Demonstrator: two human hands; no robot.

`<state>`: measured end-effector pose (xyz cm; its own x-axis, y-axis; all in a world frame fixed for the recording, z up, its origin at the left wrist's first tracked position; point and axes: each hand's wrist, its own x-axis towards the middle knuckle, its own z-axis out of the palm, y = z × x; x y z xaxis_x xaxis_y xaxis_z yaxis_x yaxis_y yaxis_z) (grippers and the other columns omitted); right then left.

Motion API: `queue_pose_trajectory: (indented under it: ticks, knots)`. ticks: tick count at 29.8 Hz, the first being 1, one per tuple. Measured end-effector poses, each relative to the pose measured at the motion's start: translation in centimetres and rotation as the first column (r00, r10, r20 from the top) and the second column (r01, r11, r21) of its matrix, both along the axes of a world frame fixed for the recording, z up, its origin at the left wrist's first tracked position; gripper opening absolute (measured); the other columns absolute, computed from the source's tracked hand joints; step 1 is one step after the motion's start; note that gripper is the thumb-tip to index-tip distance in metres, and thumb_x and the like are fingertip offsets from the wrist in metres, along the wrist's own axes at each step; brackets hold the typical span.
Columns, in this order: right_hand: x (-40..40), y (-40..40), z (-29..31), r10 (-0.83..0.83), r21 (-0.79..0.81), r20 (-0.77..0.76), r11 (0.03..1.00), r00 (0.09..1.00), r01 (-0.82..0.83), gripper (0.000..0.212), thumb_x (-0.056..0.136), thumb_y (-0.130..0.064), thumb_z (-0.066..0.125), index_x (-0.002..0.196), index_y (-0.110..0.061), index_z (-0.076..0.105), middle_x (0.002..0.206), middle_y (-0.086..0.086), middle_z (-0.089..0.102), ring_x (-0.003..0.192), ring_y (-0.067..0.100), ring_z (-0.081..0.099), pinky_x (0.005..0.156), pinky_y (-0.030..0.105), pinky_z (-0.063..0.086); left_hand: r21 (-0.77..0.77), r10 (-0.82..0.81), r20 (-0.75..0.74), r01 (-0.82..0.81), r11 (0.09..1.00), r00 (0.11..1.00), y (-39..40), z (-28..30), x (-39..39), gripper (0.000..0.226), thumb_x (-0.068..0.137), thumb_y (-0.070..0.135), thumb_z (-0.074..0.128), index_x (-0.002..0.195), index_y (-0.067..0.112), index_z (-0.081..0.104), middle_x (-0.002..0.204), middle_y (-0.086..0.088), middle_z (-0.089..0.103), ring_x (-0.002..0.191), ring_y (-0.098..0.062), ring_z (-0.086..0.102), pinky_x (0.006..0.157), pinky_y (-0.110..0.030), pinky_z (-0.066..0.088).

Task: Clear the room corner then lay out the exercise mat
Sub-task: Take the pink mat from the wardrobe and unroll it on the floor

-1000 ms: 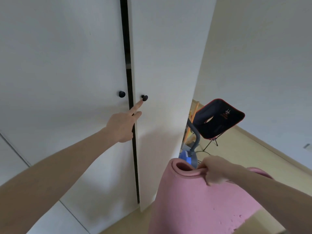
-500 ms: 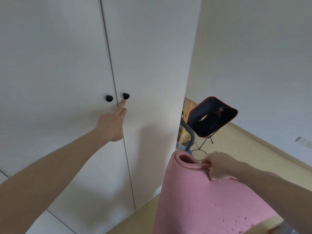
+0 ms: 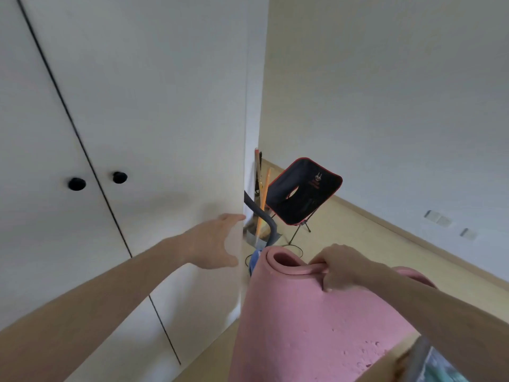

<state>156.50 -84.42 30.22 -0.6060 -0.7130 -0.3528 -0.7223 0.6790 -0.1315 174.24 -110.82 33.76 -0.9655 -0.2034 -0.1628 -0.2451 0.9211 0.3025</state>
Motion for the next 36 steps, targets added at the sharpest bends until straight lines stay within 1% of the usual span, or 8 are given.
queue_pose_trajectory:
  ticks: [5,8,10,14,19,28,31,36]
  knots:
    - [-4.8,3.9,1.6,-0.057,-0.087,0.02,0.994,0.998,0.059,0.048,0.067,-0.02,0.067,0.111,-0.039,0.074,0.089,-0.017,0.072,0.087,0.009,0.063,0.07,0.023,0.048,0.114,-0.166,0.031,0.161,0.98,0.986,5.2,-1.3,-8.2,0.125,0.064,0.065,0.085,0.16,0.037,0.009,0.166,0.014,0.018,0.149,-0.014,0.029,0.119,-0.039,0.034]
    - [-7.1,6.3,2.2,-0.072,-0.119,0.024,0.99,0.997,0.075,0.048,0.068,-0.021,0.067,0.112,-0.039,0.074,0.09,-0.016,0.072,0.087,0.009,0.064,0.073,0.025,0.051,0.173,-0.215,-0.02,0.215,0.961,0.976,7.4,-1.8,-12.9,0.133,0.048,0.077,0.085,0.156,0.044,0.016,0.156,0.023,0.034,0.142,-0.008,0.038,0.117,-0.038,0.039]
    - [-9.0,8.5,2.2,-0.102,-0.138,0.005,0.985,0.995,0.102,0.047,0.068,-0.023,0.065,0.111,-0.039,0.073,0.087,-0.015,0.072,0.083,0.01,0.064,0.071,0.027,0.053,0.198,-0.294,-0.072,0.302,0.932,0.953,9.5,-1.9,-16.6,0.124,0.045,0.076,0.087,0.15,0.048,0.027,0.14,0.03,0.048,0.13,-0.002,0.048,0.11,-0.034,0.045]
    - [-12.2,11.7,2.4,-0.181,-0.151,0.0,0.972,0.984,0.179,0.042,0.068,-0.025,0.065,0.107,-0.036,0.074,0.08,-0.014,0.07,0.079,0.01,0.063,0.07,0.029,0.054,0.19,-0.407,-0.126,0.425,0.885,0.905,12.6,-1.8,-22.1,0.079,0.051,0.063,0.09,0.118,0.05,0.051,0.114,0.027,0.062,0.109,0.0,0.059,0.094,-0.032,0.054]
    - [-16.4,14.0,1.9,-0.282,-0.154,-0.006,0.948,0.959,0.278,0.038,0.066,-0.031,0.07,0.103,-0.036,0.074,0.073,-0.014,0.064,0.077,0.012,0.061,0.064,0.025,0.043,0.085,-0.475,-0.117,0.485,0.87,0.872,14.9,-2.9,-29.4,0.087,0.046,0.074,0.082,0.119,0.052,0.041,0.109,0.03,0.058,0.1,0.004,0.058,0.089,-0.028,0.055]
    - [-25.7,17.3,1.2,-0.542,-0.176,-0.023,0.829,0.84,0.53,0.053,0.061,-0.039,0.07,0.113,-0.041,0.073,0.074,-0.015,0.066,0.075,0.013,0.062,0.069,0.029,0.051,0.152,-0.577,-0.168,0.599,0.786,0.799,17.8,-3.3,-44.5,0.057,0.056,0.053,0.078,0.106,0.048,0.051,0.098,0.026,0.064,0.084,0.003,0.063,0.075,-0.027,0.058]
    - [-28.8,18.8,1.2,-0.657,-0.215,-0.02,0.739,0.754,0.638,0.055,0.06,-0.038,0.071,0.115,-0.042,0.072,0.068,-0.017,0.061,0.072,0.011,0.058,0.067,0.026,0.044,0.158,-0.611,-0.207,0.642,0.75,0.764,19.8,-3.0,-50.7,0.047,0.058,0.045,0.075,0.099,0.047,0.053,0.09,0.025,0.066,0.079,0.001,0.063,0.07,-0.027,0.054]
    - [-32.3,21.8,0.5,-0.788,-0.274,0.007,0.591,0.616,0.759,0.06,0.061,-0.04,0.071,0.121,-0.045,0.069,0.09,-0.014,0.073,0.086,0.016,0.064,0.081,0.031,0.055,0.095,-0.683,-0.22,0.713,0.695,0.696,24.1,-2.6,-58.5,0.048,0.058,0.041,0.073,0.102,0.046,0.053,0.087,0.025,0.066,0.08,-0.002,0.062,0.071,-0.028,0.052]
